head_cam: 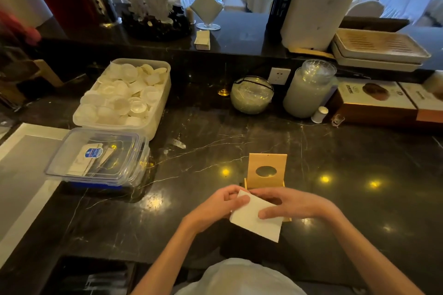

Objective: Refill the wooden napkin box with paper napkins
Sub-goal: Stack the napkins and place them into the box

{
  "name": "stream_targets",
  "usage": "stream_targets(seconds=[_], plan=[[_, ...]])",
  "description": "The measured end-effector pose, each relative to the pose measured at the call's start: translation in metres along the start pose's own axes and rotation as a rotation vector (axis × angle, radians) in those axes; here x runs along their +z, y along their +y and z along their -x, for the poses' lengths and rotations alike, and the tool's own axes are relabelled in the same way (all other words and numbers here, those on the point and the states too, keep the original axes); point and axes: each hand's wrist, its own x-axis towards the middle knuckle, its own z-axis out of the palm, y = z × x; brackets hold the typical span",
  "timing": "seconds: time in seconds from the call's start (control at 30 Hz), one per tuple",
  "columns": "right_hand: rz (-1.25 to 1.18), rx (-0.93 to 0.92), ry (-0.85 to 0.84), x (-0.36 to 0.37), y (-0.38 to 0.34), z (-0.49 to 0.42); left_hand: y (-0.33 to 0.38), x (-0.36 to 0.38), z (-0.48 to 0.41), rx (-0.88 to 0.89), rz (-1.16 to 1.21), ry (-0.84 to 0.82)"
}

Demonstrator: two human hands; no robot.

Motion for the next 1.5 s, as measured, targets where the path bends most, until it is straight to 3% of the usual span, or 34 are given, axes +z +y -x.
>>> stream_targets(seconds=[0.2,0.4,0.6,0.8,1.13,1.5], plan=[[0.176,0.075,0.023,-0.029,0.007,-0.01,0.0,0.01,-0.023,0.014,0.008,0.114],[0.298,0.222,-0.038,-0.047,0.023,-0.028,-0.022,0.01,-0.045,-0.014,0.003,0.362],[0.425,0.278,-0.134,-0.044,0.022,-0.052,-0.047,0.017,-0.053,-0.121,-0.08,0.225],[0.544,0.314,-0.175,-0.029,0.028,-0.069,-0.054,0.017,-0.052,-0.139,-0.082,0.248],[0.544,0.369,-0.241,-0.023,0.025,-0.08,-0.065,0.027,-0.049,-0.161,-0.051,0.29],[0.524,0.393,-0.159,-0.007,0.039,-0.089,-0.071,0.028,-0.048,-0.165,-0.054,0.279]])
